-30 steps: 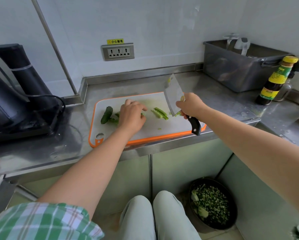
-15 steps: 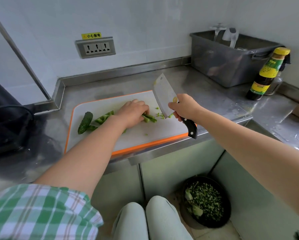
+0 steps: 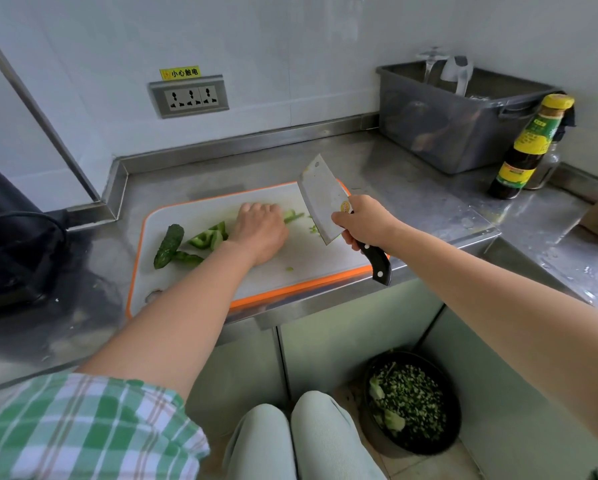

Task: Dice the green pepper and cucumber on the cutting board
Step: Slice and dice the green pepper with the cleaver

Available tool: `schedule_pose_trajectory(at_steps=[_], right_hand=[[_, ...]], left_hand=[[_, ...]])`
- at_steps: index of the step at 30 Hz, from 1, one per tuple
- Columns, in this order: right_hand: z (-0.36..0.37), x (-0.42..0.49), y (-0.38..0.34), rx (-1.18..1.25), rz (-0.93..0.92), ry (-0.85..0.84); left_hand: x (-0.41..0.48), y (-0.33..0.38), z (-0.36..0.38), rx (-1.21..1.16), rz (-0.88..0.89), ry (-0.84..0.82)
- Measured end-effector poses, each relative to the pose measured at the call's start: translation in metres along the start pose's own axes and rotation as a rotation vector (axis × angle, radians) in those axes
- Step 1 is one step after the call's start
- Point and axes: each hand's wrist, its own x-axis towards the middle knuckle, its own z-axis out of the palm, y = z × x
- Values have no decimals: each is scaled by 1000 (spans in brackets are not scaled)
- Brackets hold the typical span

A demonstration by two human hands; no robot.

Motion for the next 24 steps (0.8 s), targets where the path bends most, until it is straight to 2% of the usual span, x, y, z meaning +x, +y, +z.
schedule_pose_trajectory(at_steps=[4,7,9,15,20,24], right_hand=[[11,-18,-13,5,-28,-73],[31,-27,-23,-2,-49,-138],[45,-30,-24,-46,-65,-161],[47,-31,-18,-304,-96,-115],[14,-14,-1,-284,8,29],[-5,-5,4,-305,29,50]], left_hand=[[-2,-17,-17,-271,-354,239],[-8,-26,-25,-424,-538,277],[-15,-25,-25,-442,-575,254],[-29,-12,-22,-389,-501,161],[-27,3,-17,-216,-304,13],[-25,19,-8,-45,-155,-47]])
